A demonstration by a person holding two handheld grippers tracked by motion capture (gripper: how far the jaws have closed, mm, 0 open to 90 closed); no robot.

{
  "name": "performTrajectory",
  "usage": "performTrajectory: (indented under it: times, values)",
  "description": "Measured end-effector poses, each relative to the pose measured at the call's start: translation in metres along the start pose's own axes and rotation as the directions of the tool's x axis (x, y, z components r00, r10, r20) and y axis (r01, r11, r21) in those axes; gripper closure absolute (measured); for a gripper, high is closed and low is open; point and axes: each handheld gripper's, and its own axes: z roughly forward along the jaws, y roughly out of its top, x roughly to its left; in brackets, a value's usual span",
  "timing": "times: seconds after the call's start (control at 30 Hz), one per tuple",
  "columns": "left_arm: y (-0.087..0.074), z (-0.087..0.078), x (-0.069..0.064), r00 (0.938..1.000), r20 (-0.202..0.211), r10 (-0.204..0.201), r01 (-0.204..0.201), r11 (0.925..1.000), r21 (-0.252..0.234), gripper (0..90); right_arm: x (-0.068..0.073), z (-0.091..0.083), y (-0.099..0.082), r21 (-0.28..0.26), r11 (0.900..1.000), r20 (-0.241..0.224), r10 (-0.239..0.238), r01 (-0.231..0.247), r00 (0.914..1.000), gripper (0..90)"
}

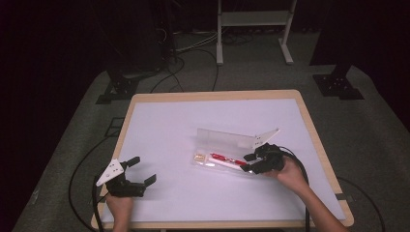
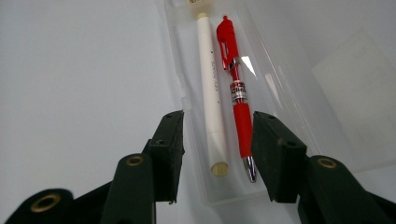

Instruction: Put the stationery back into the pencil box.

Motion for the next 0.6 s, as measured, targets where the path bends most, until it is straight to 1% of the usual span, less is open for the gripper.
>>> performTrajectory:
  times: [0.1,0.3,0.43,0.6]
  values:
    - [0.0,0.0,0.0,1.0,0.001,-0.003,0.003,1.0,-0.003,0.0,-0.001,-0.003,-0.002,-0.008,0.9999,0.001,0.015,-0.015,0.9999,51.6]
    - [0.0,0.0,-0.001,1.0,0.0,-0.004,0.004,1.0,-0.003,0.0,-0.002,-0.006,-0.006,-0.019,0.9996,0.005,0.023,-0.023,0.9997,49.3]
    - [0.0,0.001,-0.001,1.0,0.001,0.003,-0.003,1.0,0.0,0.0,-0.003,-0.009,-0.008,-0.032,0.999,0.005,0.032,-0.032,0.9995,49.0]
    - [0.0,0.0,-0.001,1.0,0.002,-0.001,0.001,1.0,-0.001,0.0,-0.003,-0.013,-0.012,-0.04,0.9986,0.006,0.036,-0.036,0.9993,48.8]
